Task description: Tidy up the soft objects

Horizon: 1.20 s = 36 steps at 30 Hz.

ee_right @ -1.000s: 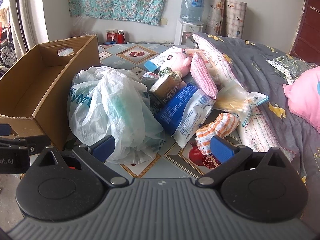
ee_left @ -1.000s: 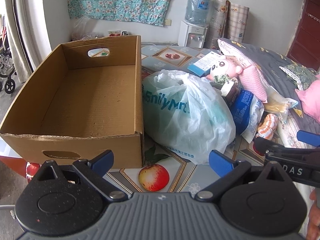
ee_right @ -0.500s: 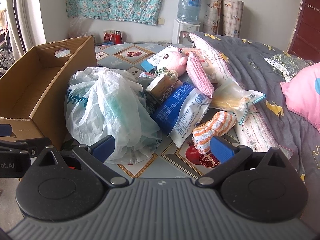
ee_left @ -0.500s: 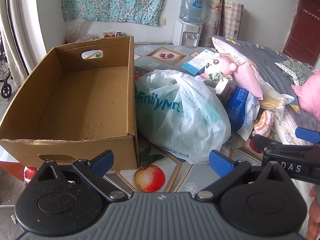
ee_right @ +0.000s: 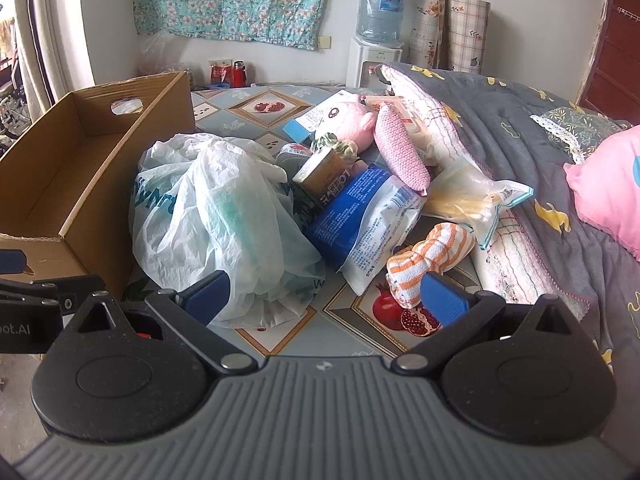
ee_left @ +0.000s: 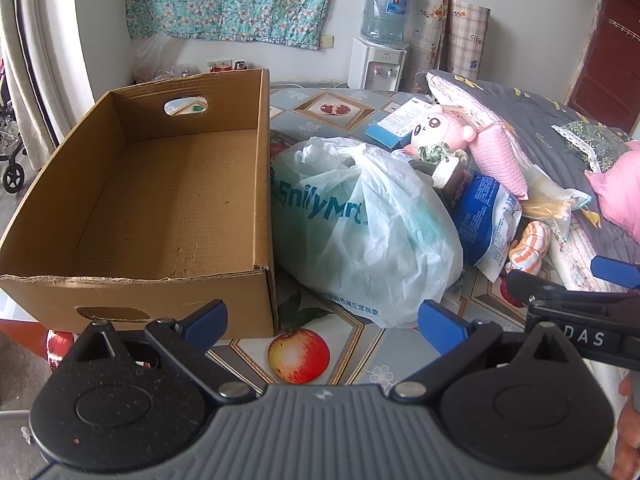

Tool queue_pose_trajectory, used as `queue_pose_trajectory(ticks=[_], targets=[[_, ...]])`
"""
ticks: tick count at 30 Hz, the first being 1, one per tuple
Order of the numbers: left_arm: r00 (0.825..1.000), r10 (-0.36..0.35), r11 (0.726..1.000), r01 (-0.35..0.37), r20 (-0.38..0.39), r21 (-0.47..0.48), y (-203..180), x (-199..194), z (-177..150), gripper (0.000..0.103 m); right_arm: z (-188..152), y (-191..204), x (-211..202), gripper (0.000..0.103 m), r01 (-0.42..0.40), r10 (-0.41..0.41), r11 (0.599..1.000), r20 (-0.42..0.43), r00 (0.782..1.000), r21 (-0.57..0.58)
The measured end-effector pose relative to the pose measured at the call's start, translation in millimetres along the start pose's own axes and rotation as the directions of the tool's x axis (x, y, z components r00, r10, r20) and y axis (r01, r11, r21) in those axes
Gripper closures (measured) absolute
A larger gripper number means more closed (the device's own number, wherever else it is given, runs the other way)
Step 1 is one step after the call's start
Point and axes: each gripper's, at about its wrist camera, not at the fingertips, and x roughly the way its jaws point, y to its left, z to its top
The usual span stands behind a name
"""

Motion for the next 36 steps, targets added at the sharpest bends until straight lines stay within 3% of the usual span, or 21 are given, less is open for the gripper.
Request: queue_pose_trajectory(ticks=[36], targets=[[1.000,0.006,1.000,-0.007,-0.016,-0.003,2.0,5.8,0.1,0.001,1.7,3.7,4.4,0.001,-0.001,0.001,1.000,-0.005,1.000,-0.007]])
